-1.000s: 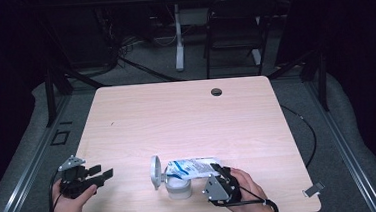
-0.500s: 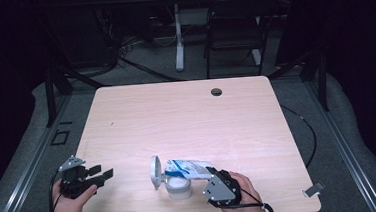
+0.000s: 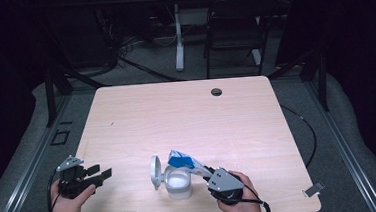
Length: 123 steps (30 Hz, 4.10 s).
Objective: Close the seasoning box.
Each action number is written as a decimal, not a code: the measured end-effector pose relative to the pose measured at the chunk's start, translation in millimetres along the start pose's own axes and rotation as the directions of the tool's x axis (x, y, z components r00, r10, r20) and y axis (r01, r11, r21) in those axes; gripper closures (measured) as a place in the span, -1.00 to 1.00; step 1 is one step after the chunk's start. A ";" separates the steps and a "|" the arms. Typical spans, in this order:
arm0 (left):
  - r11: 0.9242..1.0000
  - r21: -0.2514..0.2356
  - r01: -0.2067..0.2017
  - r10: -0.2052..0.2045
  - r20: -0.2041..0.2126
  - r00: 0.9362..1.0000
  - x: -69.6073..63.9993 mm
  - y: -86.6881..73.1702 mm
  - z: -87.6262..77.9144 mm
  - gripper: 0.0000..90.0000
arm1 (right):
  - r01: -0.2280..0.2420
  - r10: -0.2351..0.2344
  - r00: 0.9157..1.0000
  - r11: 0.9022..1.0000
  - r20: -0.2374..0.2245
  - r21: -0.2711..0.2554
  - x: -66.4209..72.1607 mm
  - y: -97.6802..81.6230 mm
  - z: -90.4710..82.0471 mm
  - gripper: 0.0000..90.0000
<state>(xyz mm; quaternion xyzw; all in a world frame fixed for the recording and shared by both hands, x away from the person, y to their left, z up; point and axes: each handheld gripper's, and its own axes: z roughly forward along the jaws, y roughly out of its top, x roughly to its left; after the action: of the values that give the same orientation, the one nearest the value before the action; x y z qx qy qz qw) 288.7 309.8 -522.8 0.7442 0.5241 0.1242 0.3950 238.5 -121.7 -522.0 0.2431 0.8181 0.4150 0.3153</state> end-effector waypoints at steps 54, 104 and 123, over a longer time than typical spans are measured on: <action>1.000 0.016 0.000 0.000 0.000 1.000 -0.4 -2.0 4.4 -0.04 | -0.359 0.346 0.919 0.932 0.191 0.042 -76.1 -67.6 -1.6 0.77; 1.000 0.007 0.000 0.000 0.001 1.000 -0.5 -0.8 1.9 -0.04 | -0.381 0.368 0.913 0.923 0.176 0.049 -78.2 -83.2 -9.9 0.03; 0.999 -0.019 -0.046 0.047 0.030 0.998 -15.1 11.4 -0.1 0.01 | -0.375 0.365 0.915 0.926 0.173 0.033 -76.2 -83.4 -18.7 0.00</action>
<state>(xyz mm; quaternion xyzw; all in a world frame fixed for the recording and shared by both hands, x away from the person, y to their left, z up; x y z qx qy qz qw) 290.1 295.0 -511.1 0.7543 0.4996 0.1269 0.4067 265.8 -226.6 -558.9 0.4370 0.7417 0.4188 0.2891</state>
